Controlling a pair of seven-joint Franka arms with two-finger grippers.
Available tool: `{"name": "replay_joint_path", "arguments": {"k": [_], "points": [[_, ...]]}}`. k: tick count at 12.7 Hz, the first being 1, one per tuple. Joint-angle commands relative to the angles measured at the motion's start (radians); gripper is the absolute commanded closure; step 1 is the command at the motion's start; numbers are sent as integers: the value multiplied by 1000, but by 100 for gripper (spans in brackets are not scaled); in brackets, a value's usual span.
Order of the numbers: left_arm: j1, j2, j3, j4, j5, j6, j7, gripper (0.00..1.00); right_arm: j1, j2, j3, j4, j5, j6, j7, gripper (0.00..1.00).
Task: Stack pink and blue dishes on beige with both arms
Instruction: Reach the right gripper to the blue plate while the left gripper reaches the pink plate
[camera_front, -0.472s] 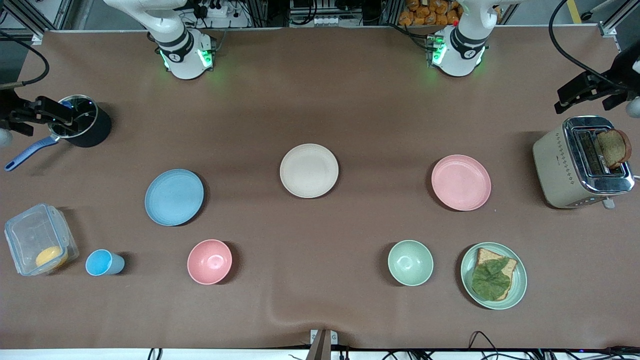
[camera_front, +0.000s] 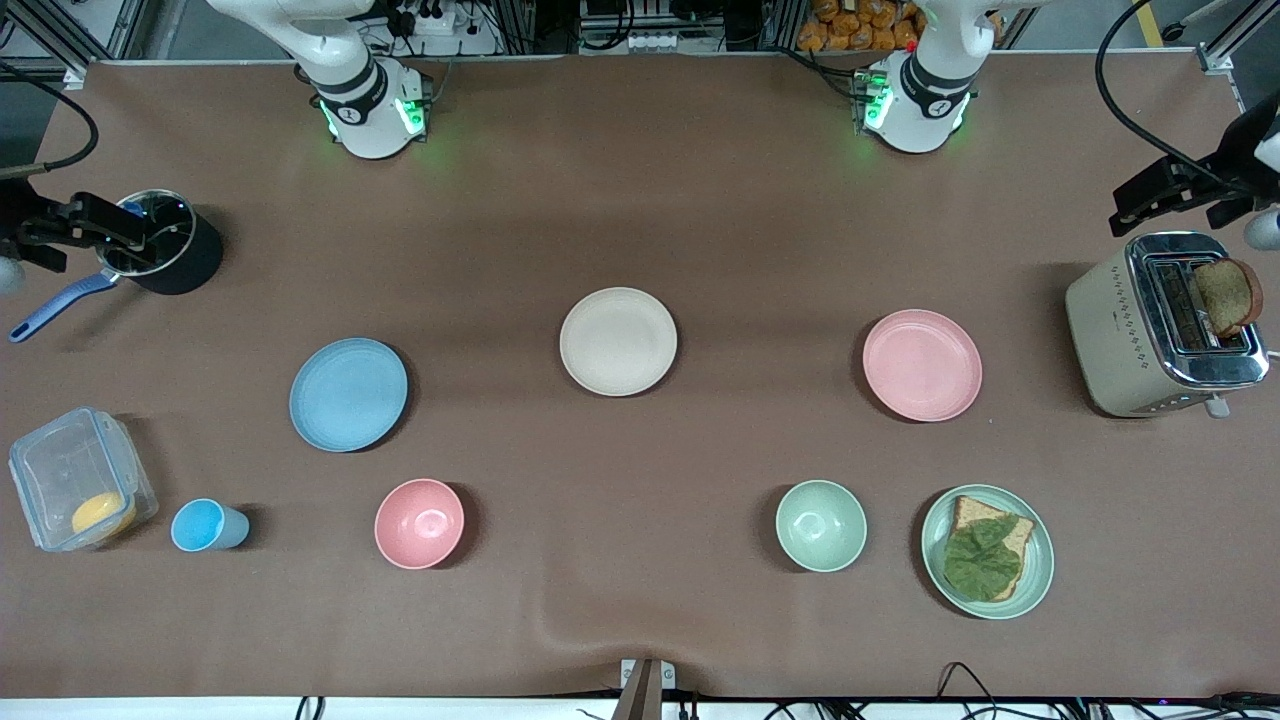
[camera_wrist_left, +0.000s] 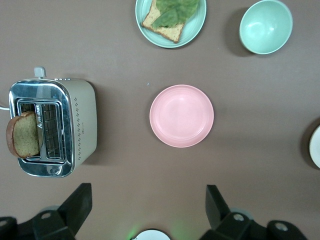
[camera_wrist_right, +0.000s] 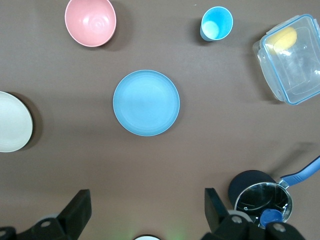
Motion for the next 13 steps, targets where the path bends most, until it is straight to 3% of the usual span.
{"name": "replay_joint_path", "arguments": {"k": [1,7,13], "points": [[5,41,1,-112,41,118,7,0,4,-3,1,2,-17,2,4,0],[130,47,-4,-592,55,713,-4,0,-25,153,-6,3,-20,54,2,0],[149,176,-9,-749,44,948,-9,0,-89,273,-5,-170,-12,342,-27,0]]}}
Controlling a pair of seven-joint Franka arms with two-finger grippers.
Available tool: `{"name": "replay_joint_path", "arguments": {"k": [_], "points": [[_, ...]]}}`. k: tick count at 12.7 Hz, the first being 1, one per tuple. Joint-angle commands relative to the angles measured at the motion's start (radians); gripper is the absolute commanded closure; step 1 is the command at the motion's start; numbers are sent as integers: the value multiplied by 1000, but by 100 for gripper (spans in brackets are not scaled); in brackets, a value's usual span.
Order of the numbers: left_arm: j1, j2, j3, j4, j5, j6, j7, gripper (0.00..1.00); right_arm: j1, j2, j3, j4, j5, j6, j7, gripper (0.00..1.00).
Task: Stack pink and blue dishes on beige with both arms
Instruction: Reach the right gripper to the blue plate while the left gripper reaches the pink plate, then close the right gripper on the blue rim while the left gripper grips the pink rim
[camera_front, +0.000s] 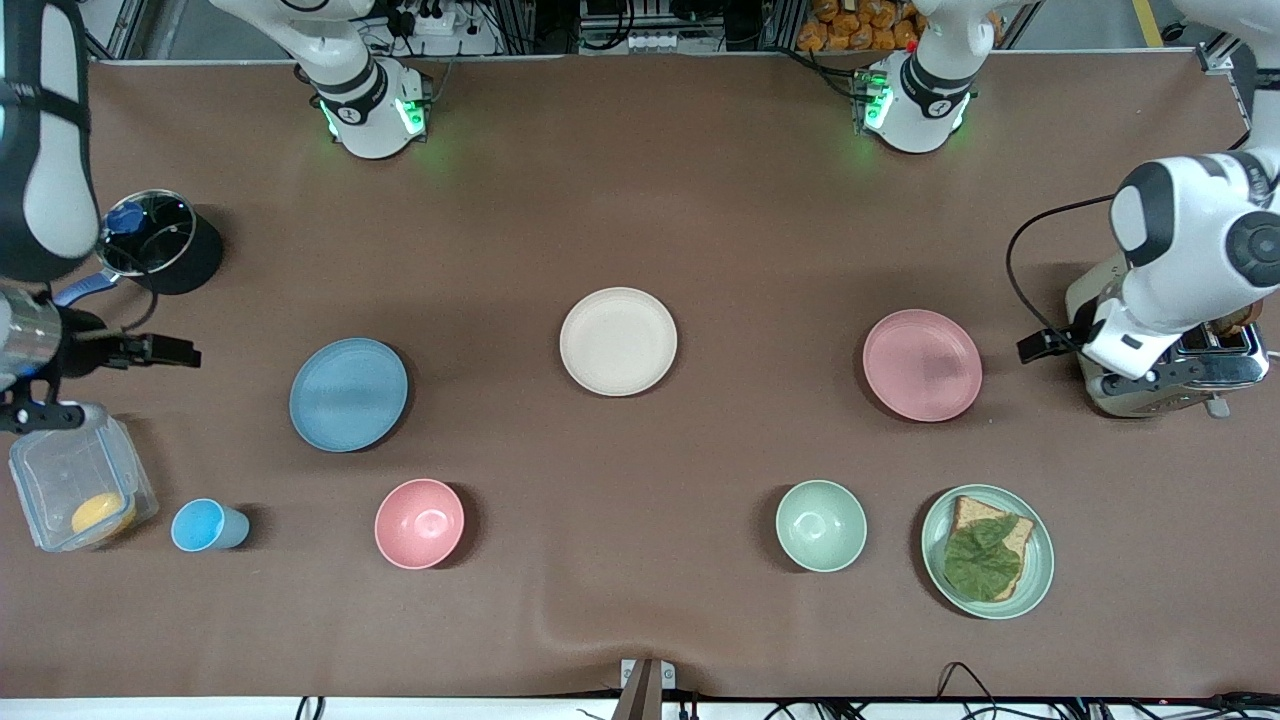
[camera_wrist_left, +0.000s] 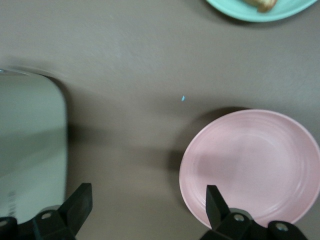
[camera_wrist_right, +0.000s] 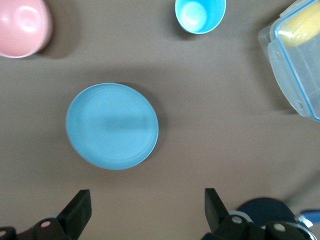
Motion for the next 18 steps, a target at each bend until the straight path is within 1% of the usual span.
{"name": "replay_joint_path", "arguments": {"k": [1,3,5,6,9,10,11,12,15,16,18], "points": [[1,44,-10,-81,5,131,-8,0,-9,47,10,-57,-3,92,-9,0],[6,102,-8,-104,5,212,-9,0,-11,123,12,-58,2,137,-9,0],[6,164,-10,-104,5,281,-11,0,-9,179,12,-61,2,186,-11,0],[6,170,-10,-104,5,284,-12,3,-11,194,10,-86,2,229,-9,0],[6,194,-11,-103,1,292,-19,21,-4,196,12,-231,2,437,-9,0],[6,199,-11,-103,1,294,-19,26,-4,196,13,-280,2,514,-9,0],[6,201,-11,-101,1,294,-19,34,-6,199,13,-316,2,575,-9,0],[6,201,-11,-101,-1,294,-20,48,-6,211,13,-327,2,599,-9,0],[6,199,-13,-98,1,292,-23,95,-9,226,16,-344,5,590,-2,0],[6,199,-13,-98,-1,292,-23,100,-9,226,18,-356,7,588,-2,0],[3,198,-13,-98,1,292,-23,100,-6,228,18,-390,49,590,-9,0]]}}
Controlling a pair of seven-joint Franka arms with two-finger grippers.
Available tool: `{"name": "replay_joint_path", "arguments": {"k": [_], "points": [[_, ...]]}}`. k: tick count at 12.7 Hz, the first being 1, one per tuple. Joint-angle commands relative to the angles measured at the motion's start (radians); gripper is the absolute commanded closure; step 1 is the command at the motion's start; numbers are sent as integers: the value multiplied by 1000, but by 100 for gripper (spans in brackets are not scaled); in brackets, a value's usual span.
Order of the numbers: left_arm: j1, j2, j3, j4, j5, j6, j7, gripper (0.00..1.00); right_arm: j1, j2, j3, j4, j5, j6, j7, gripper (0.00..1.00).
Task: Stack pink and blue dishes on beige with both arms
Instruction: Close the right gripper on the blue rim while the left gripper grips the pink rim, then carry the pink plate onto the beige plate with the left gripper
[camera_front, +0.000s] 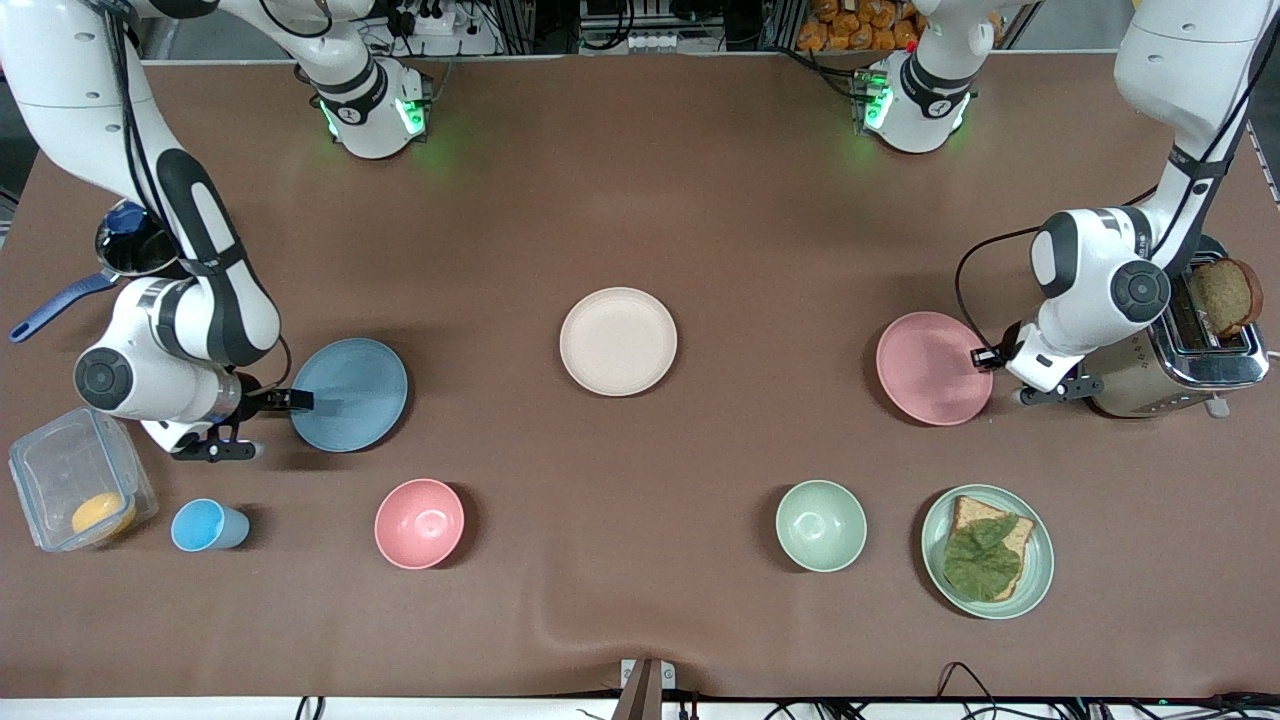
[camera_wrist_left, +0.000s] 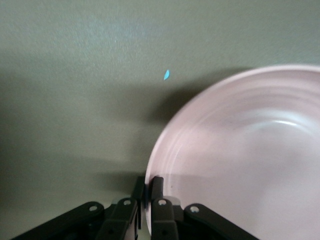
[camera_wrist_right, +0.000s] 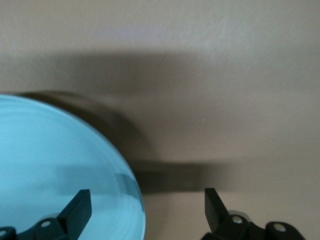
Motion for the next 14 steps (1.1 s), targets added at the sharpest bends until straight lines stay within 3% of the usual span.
{"name": "replay_joint_path", "arguments": {"k": [1,3,5,9,11,14], "points": [[3,6,-5,4,1,12,-15,100,-2,-6,7,-49,39,9,-9,0],[-5,-16,-26,4,1,3,-11,100,-7,-4,7,-49,39,10,-24,96],[-3,-68,-114,27,-1,-104,-26,100,-4,-4,9,-48,40,10,-85,100],[-6,-83,-345,229,-1,-371,-304,100,4,-15,12,-41,62,9,-122,100],[-5,-80,-440,254,-2,-381,-395,100,3,-46,26,-34,60,0,-128,100],[-43,-18,-556,293,-27,-373,-549,100,6,-90,29,30,62,-141,-147,100]]}}
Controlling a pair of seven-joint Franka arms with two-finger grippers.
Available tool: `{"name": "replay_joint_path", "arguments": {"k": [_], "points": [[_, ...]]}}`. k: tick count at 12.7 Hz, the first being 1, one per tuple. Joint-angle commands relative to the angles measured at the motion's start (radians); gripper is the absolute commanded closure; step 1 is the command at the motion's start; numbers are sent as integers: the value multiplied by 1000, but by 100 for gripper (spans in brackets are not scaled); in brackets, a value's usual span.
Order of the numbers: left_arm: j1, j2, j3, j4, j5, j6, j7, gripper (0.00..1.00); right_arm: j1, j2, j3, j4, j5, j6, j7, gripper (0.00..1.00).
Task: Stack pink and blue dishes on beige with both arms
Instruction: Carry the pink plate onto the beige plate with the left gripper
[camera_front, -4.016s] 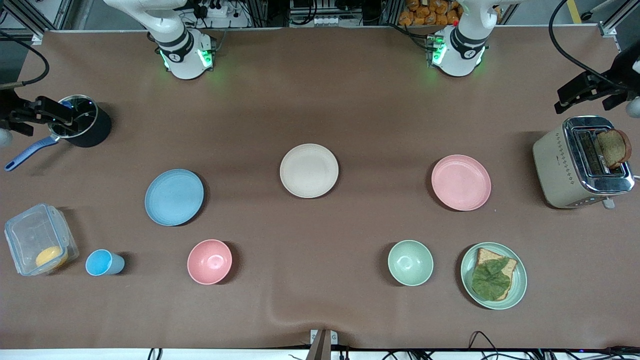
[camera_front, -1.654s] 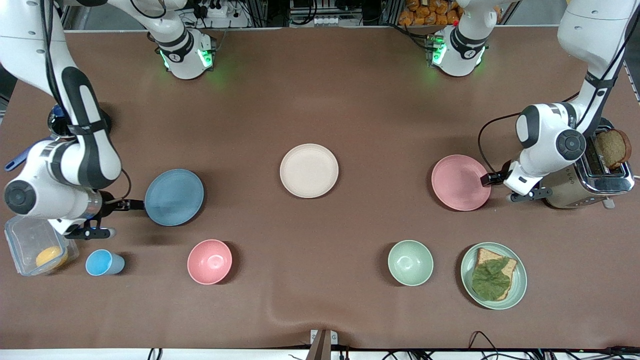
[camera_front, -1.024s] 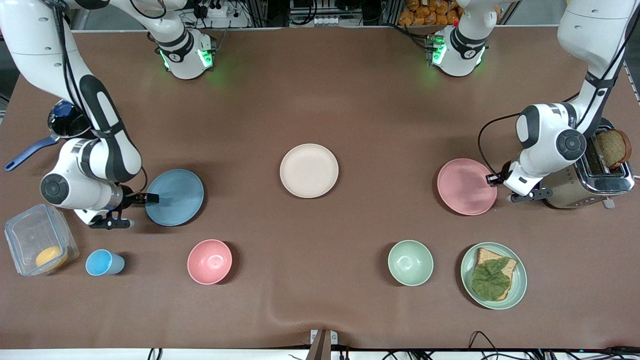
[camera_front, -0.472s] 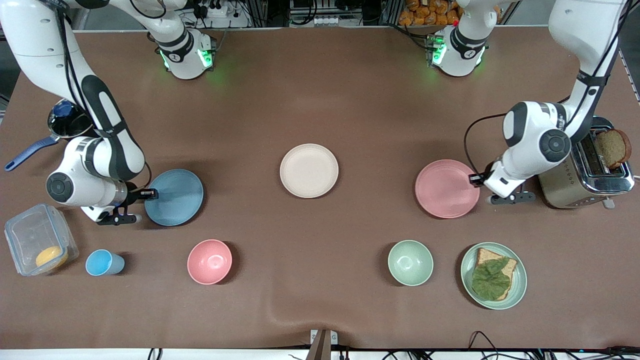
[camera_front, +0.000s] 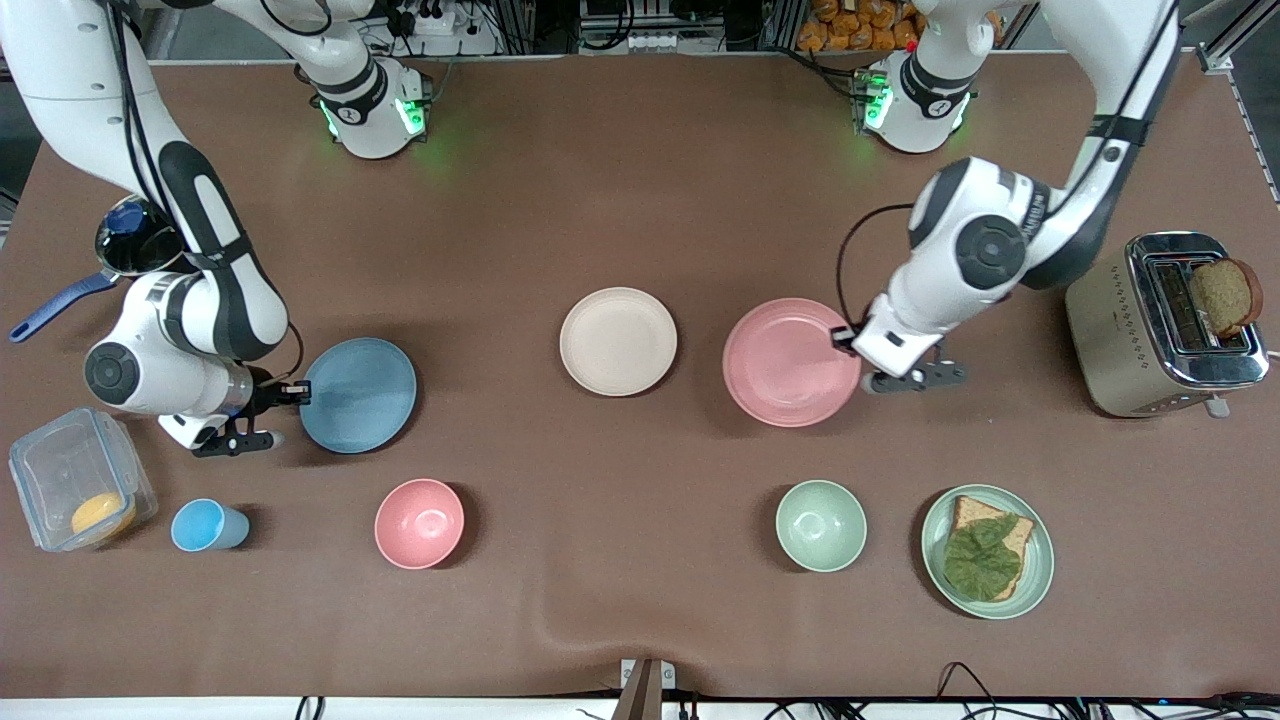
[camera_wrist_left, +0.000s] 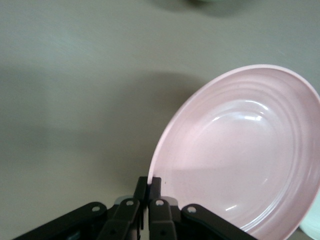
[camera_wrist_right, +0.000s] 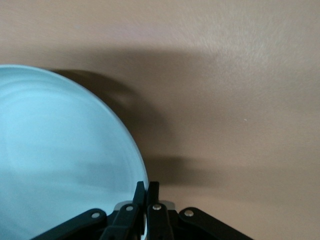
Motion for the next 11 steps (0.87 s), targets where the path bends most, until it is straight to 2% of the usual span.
{"name": "replay_joint_path", "arguments": {"k": [1,4,7,8,11], "points": [[-56,69,-45,56,-30,-3,-119,100,2,-50,8,60,19,-140,-20,100],[-170,96,-45,50,-39,64,-292,100,3,-62,13,147,30,-272,-17,100],[-265,129,-44,32,-39,184,-451,100,3,-62,27,187,154,-372,-8,100],[-271,150,-44,18,-39,248,-477,100,12,-63,28,190,185,-382,-7,100],[-290,205,-42,-20,-29,375,-489,100,23,-63,31,189,194,-386,7,100]]}}
